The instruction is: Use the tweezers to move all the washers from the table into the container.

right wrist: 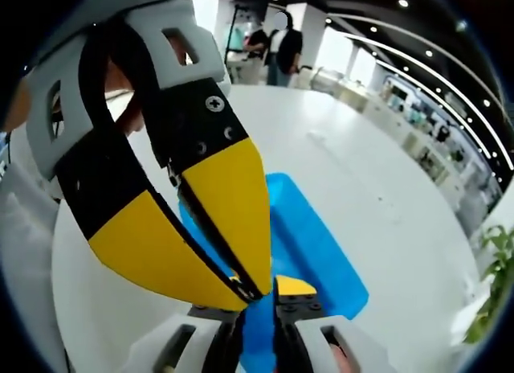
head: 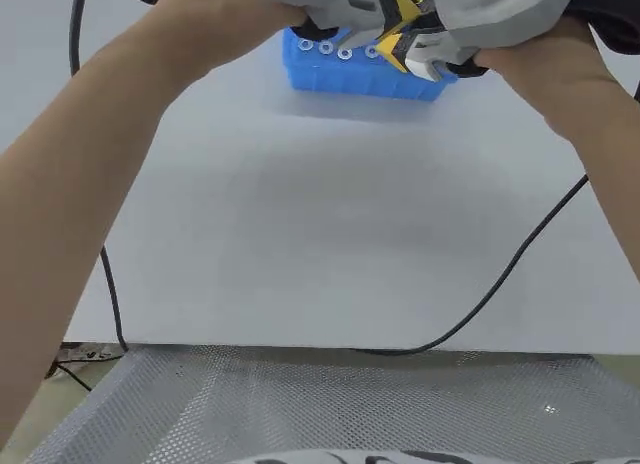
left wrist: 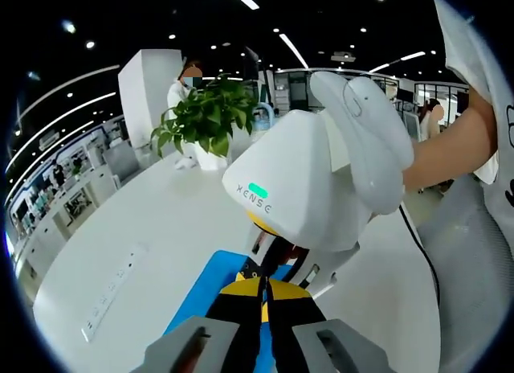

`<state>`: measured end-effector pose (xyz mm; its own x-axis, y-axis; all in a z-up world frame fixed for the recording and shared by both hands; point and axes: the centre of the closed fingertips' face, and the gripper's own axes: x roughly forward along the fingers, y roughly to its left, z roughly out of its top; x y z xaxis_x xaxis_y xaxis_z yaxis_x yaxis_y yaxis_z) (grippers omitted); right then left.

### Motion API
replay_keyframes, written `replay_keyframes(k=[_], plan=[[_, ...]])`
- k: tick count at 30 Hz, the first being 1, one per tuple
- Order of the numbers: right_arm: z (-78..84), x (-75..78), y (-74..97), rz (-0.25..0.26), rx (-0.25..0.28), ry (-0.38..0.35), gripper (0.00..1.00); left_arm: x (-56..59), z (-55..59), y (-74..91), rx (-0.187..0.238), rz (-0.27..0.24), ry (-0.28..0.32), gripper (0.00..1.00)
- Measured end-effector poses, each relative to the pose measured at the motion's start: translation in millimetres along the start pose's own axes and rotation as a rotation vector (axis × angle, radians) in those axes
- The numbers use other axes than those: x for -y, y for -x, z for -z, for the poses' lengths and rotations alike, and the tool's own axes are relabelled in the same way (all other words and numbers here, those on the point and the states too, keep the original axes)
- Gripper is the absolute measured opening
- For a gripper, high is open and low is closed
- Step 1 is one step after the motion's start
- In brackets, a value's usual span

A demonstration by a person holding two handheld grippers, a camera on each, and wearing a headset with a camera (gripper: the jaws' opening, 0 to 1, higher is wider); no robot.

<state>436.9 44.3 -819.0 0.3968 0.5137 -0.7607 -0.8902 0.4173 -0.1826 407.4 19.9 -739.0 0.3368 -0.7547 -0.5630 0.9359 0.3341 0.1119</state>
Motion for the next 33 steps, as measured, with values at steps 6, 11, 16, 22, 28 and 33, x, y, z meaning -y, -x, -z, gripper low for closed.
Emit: replay_keyframes(k=[6,11,16,22,28,33], plan=[[-13.4,0.5,25.9,0.064,0.057,-0.005,0.11,12.9,-11.7,12.7,0.047,0.041,-0.028,0.00],[-26.4,-10.0,57.1,0.113,0.099,-0.002,0.13,23.7,-29.1,32.8,0.077,0.067,-0.077,0.00],[-29.4,-22.8,81.1,0.131,0.115,0.017,0.11,42.1,-38.4,49.5,0.077,0.074,-0.121,0.00],[-21.7,-52.0,99.3,0.105,0.115,0.045,0.12,68.8,-40.4,63.7,0.059,0.074,-0.146,0.00],[-9.5,-81.5,108.7,0.077,0.103,0.094,0.10,91.7,-26.4,68.5,0.001,0.072,-0.171,0.00],[3.3,-101.1,111.4,0.074,0.096,0.127,0.10,111.0,-18.0,70.5,-0.018,0.085,-0.161,0.00]])
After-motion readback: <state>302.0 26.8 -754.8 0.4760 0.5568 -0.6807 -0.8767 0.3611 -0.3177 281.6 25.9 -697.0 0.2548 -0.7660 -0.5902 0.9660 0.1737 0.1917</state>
